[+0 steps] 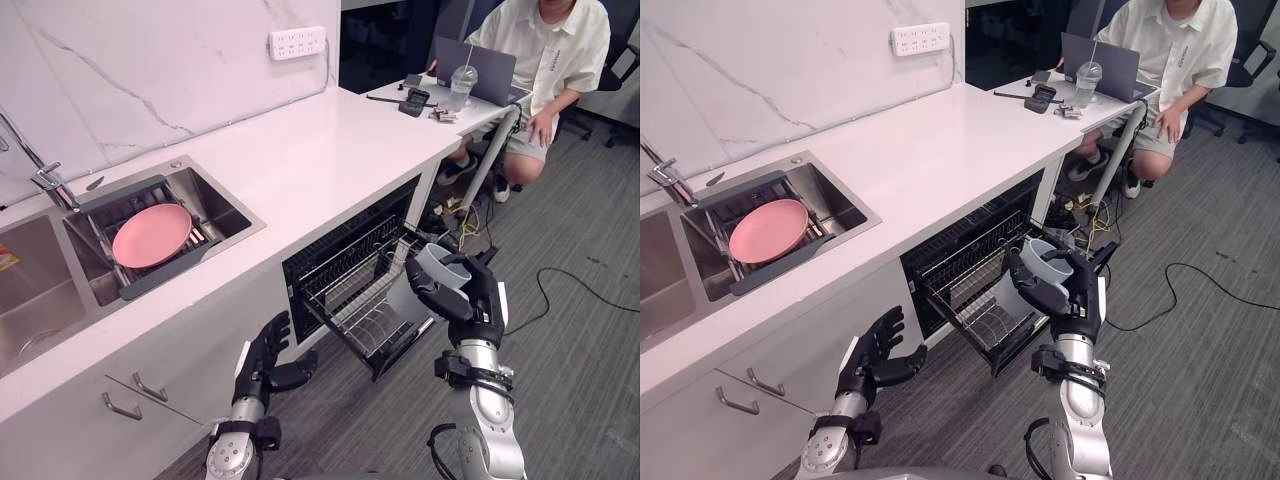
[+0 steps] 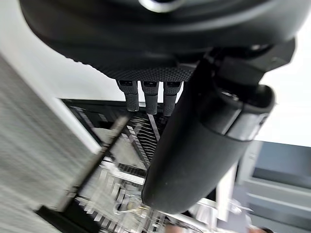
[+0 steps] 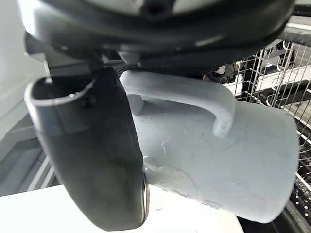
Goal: Walk over to the sink, pick up the cup, carry it to the dishwasher, place the cup inside the dishwasher, then close the dishwasher door
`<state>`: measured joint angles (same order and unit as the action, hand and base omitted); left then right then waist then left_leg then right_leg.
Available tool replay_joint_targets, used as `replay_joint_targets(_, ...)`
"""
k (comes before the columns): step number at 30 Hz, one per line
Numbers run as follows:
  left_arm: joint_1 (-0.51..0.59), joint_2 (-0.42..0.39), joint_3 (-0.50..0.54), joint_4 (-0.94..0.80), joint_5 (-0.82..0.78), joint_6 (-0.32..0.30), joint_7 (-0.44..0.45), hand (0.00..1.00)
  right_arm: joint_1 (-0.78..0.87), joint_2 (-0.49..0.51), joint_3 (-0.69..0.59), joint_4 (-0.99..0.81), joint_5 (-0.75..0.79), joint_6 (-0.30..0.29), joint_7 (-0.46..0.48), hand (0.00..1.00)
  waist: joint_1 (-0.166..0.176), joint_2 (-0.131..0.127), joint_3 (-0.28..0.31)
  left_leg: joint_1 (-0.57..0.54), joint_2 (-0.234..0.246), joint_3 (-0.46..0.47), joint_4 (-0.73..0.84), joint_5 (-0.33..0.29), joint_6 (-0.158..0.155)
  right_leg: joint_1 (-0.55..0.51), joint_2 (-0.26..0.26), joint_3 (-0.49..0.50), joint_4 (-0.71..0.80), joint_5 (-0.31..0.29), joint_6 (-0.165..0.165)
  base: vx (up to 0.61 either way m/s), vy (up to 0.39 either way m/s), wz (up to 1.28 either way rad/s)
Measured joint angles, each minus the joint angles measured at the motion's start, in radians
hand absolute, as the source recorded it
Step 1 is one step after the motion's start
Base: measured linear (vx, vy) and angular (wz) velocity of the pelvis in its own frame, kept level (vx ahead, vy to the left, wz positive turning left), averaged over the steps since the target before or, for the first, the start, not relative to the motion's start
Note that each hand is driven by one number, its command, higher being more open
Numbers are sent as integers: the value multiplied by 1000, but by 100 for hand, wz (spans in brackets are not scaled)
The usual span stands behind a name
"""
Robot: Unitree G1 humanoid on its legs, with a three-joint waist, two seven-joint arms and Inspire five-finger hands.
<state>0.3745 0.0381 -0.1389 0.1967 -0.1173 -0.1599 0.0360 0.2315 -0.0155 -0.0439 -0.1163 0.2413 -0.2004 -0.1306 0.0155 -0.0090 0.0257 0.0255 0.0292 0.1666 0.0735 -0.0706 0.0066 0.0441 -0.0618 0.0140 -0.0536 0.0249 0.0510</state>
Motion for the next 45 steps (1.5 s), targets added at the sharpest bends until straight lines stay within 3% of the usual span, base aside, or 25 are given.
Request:
replay_joint_targets(13,-7,21,75,320,20,13,4,90,10,-11,-43,195,-125,23,-18,30,1,3,2,2,-3,-22,-22,14,-1,3,-6,-24,0,-5,3,-10,-5,5)
replay_joint_targets(19,-13,33,95,396,21,13,12,90,-55,-76,-43,284,-206,47,-44,30,4,9,17,-12,-12,-36,-43,31,2,-16,-9,-37,2,-5,3,-24,-2,8)
replay_joint_targets(32,-159,34,123,433,19,-7,45,90,-469,-243,-20,404,-284,61,-136,30,52,34,255,-197,-8,-91,57,41,3,-145,-18,-90,51,9,5,-47,-4,14)
replay_joint_targets(45,-206,26,117,397,-2,-41,96,90,-741,-336,15,571,-324,105,-206,30,80,46,358,-314,-4,-93,107,46,9,-265,-21,-90,108,10,2,-45,10,1)
